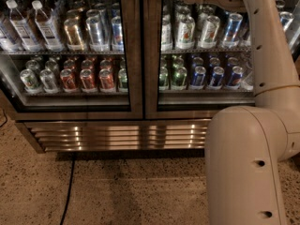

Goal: Open right fridge door

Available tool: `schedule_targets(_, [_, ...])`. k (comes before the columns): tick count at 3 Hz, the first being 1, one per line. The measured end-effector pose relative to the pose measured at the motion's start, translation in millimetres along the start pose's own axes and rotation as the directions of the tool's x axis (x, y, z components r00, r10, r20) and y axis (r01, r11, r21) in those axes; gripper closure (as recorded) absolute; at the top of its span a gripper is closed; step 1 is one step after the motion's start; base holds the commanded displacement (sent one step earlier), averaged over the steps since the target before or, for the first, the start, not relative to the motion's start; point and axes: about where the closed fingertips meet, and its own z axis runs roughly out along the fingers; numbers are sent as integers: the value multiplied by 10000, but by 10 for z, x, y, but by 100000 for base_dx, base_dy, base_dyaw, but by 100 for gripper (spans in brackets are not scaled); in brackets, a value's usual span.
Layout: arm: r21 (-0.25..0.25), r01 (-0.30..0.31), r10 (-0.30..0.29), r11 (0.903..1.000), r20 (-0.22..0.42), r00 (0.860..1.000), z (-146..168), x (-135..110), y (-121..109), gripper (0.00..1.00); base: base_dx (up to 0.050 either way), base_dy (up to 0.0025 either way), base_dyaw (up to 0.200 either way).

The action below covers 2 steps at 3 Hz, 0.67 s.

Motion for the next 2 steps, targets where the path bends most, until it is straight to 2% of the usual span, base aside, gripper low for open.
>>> schedule_targets(1, [0,0,0,10000,0,10000,0,0,0,100,-2692,-171,12611])
schedule_targets(2, [0,0,0,10000,0,10000,0,0,0,100,-5005,11,-79])
